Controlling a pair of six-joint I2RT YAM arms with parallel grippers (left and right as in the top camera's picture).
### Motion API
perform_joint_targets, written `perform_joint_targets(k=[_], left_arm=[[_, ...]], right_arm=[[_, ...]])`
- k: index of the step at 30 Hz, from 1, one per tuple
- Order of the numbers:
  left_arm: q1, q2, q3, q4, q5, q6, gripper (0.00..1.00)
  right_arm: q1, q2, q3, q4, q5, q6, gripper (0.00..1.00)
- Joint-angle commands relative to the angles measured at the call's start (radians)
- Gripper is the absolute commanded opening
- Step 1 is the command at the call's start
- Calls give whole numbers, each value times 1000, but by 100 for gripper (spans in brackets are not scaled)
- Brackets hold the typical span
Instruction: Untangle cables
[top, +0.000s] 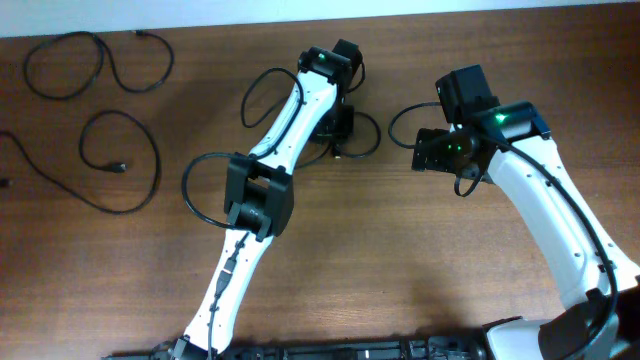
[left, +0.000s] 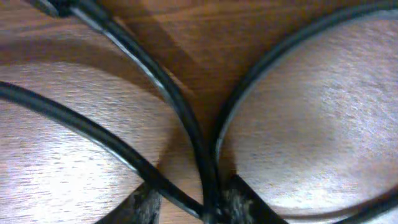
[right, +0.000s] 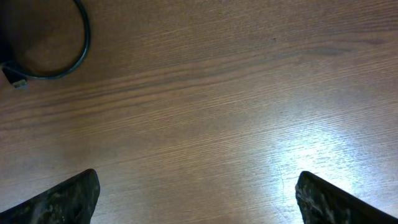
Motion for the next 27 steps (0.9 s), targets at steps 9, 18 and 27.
perform_joint_targets(k=[9, 18, 27], left_arm=[[21, -53, 45, -82, -33, -3, 0], [181, -344, 110, -153, -34, -3, 0], [409, -500, 109, -215, -17, -3, 0]], right_arm=[[-2, 3, 0, 0, 15, 0, 98], [-2, 3, 0, 0, 15, 0, 98], [-2, 3, 0, 0, 15, 0, 98]])
